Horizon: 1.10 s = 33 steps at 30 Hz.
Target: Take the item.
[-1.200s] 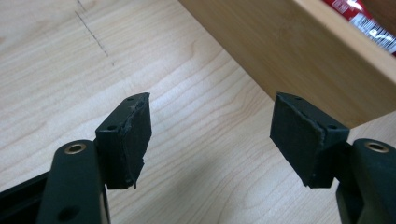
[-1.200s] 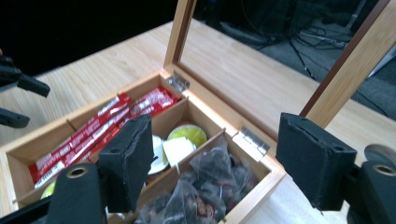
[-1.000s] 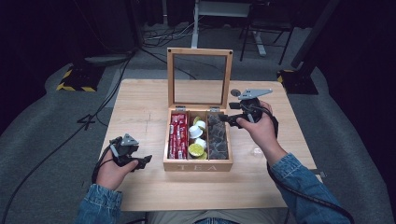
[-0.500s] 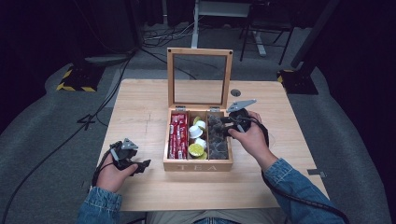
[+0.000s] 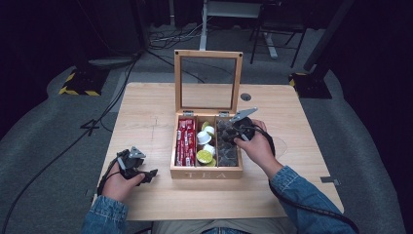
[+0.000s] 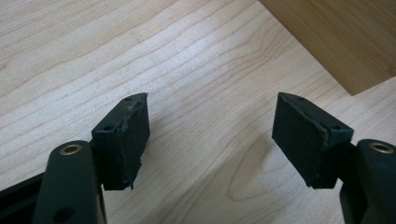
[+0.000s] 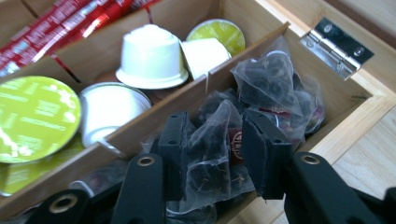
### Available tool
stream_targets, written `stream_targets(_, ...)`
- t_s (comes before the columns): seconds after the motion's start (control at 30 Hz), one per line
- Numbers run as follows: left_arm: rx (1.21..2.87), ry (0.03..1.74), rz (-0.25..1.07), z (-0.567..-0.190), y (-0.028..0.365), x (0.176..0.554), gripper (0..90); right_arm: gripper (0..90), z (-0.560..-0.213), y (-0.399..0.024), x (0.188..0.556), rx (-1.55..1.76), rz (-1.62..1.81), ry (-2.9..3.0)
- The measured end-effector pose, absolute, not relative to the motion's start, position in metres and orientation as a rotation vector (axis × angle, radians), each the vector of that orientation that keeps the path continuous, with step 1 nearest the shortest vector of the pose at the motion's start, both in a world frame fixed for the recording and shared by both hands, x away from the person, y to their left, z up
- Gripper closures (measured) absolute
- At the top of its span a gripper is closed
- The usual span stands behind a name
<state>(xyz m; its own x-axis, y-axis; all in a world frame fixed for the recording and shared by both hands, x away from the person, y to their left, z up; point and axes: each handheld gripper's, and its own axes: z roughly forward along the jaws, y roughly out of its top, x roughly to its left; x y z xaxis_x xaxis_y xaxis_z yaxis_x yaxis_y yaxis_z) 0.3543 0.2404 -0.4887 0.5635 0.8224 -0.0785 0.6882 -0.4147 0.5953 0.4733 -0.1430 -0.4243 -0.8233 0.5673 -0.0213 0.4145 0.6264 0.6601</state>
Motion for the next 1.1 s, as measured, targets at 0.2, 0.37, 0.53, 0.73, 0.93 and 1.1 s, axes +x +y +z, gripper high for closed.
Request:
stream_targets(0.2,2.223,1.196,0.313,-0.49,0.239,0.356,27.1,59.6,-0.432,-0.142,0.478,0.835,0.951,2.628)
stream_targets(0.37,2.222,1.191,0.321,-0.491,0.238,0.356,26.3,64.2,-0.436,-0.14,0.478,0.823,0.931,2.637)
stream_targets(0.53,2.223,1.185,0.327,-0.491,0.238,0.356,25.8,73.6,-0.433,-0.14,0.478,0.814,0.92,2.642)
stream_targets(0.73,2.222,1.176,0.333,-0.492,0.238,0.356,25.2,75.3,-0.43,-0.141,0.476,0.808,0.939,2.625)
stream_targets(0.93,2.223,1.16,0.349,-0.493,0.239,0.357,23.9,75.5,-0.419,-0.146,0.474,0.808,1.01,2.596)
stream_targets(1.1,2.218,1.152,0.361,-0.495,0.238,0.358,22.8,75.5,-0.408,-0.15,0.472,0.812,1.076,2.571)
